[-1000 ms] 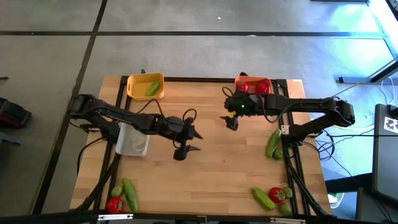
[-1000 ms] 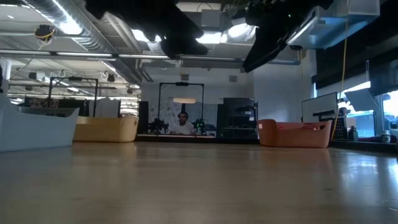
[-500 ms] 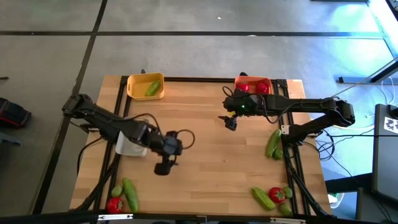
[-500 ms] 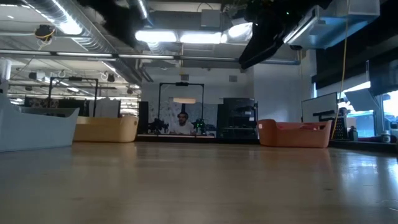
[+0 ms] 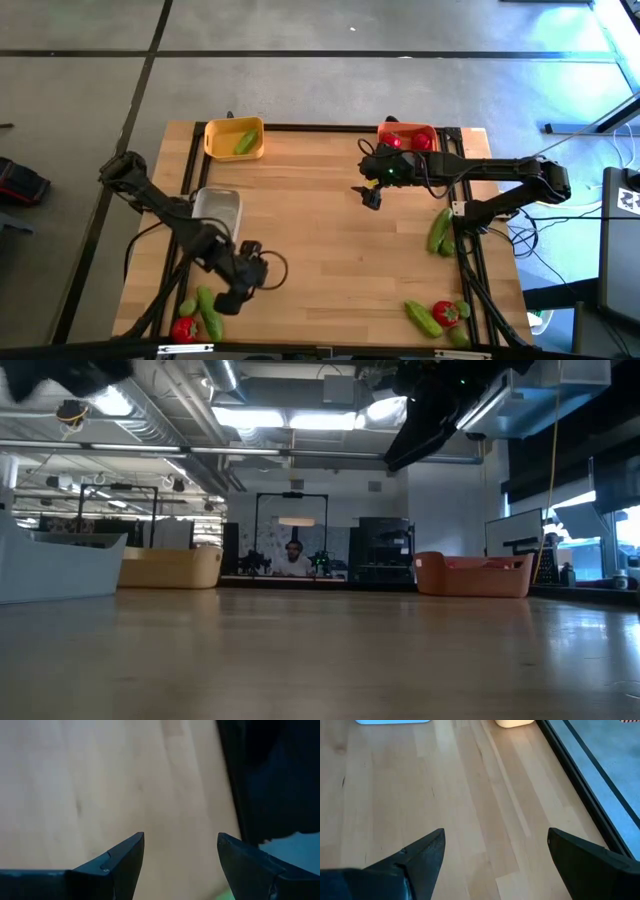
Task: Sort produce into baskets
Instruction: Put the bottom left green cucumber into the yellow bin
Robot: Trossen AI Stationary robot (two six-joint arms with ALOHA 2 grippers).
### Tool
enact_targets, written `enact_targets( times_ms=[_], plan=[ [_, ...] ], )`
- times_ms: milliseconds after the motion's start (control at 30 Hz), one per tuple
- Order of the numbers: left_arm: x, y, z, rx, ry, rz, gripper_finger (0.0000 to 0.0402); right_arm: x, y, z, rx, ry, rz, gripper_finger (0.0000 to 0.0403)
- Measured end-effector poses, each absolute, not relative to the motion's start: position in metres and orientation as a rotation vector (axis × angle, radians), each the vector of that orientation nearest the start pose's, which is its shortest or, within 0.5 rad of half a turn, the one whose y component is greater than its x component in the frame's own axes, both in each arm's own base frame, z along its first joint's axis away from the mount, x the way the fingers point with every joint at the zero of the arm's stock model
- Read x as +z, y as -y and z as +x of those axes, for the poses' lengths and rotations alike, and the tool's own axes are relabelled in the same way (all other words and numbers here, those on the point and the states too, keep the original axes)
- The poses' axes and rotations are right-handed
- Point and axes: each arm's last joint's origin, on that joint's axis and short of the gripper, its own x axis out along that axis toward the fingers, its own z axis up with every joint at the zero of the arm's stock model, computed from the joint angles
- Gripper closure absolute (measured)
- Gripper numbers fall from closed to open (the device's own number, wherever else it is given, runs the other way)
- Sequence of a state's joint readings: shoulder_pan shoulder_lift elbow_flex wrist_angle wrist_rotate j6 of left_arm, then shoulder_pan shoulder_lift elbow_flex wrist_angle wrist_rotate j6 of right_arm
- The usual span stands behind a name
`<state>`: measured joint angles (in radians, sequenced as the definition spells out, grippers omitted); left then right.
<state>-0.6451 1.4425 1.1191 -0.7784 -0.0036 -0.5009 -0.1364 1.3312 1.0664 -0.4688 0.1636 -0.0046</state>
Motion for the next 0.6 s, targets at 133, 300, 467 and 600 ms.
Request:
enact_targets(
  times_ms=[133,300,467,600],
  plan=[
    [0.258,0.182,0.215,-0.328,-1.173,-0.07,0.0156,0.289,0.043,0.278,-0.286,-0.737,-0.014,0.0064],
    [0.257,0.196,0.202,-0.357,-1.189,-0.072,0.0156,0.289,0.043,0.278,-0.286,-0.737,-0.014,0.0064],
    [0.257,0.207,0.191,-0.348,-1.214,-0.12,0.0156,0.289,0.043,0.278,-0.285,-0.739,-0.017,0.0064],
    [0.254,0.215,0.184,-0.331,-1.24,-0.154,0.0156,0.288,0.043,0.277,-0.284,-0.756,-0.018,0.0064]
  ],
)
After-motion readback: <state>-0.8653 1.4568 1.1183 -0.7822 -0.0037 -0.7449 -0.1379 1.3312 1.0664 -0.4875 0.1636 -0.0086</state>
